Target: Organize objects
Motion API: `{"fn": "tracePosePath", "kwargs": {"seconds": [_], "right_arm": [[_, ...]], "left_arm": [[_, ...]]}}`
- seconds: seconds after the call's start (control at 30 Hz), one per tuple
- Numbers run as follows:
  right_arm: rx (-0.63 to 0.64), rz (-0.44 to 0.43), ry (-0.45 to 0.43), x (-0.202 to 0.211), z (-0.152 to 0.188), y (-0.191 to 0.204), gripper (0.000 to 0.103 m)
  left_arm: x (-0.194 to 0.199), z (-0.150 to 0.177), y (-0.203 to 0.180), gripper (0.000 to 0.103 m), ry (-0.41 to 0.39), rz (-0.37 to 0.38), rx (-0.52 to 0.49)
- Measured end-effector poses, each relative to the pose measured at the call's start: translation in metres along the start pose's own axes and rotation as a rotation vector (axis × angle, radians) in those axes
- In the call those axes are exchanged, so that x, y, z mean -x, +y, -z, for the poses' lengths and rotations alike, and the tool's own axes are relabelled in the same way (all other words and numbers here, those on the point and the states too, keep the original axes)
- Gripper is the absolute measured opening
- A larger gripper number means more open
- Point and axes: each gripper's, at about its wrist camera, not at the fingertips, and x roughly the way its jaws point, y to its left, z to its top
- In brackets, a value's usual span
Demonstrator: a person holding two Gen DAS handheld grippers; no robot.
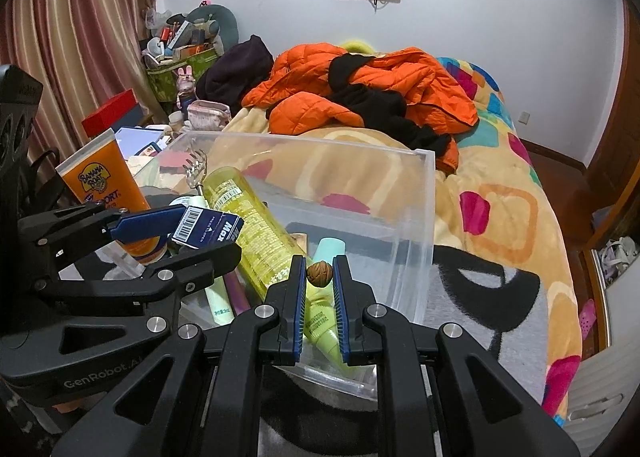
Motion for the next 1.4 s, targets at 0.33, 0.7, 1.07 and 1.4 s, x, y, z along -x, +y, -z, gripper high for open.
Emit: {"fn": "tracePosePath", "kwargs": {"seconds": [0.33, 0.7, 1.07, 1.4], "right_arm": [[-0.006, -0.004, 0.004, 0.001, -0.002, -0.001, 0.016], [-0.005, -0.038, -0.062, 0.042, 0.001, 0.001, 0.021], [0.001, -0.044, -0.132, 0.085, 0.019, 0.016, 0.047], [-0.014, -0.038, -0.169, 0.101, 0.041, 0.023, 0.073]], "left_arm": [[0.005, 0.000, 0.002, 0.058, -0.011, -0.003, 0.006], [0.037, 0.006, 0.002, 0.060, -0.054, 0.031, -0.004], [0.082, 0.033, 0.011, 0.069, -0.100, 0.021, -0.007], [0.104, 0.054, 0.017, 0.091, -0.137, -0.018, -0.005]]}}
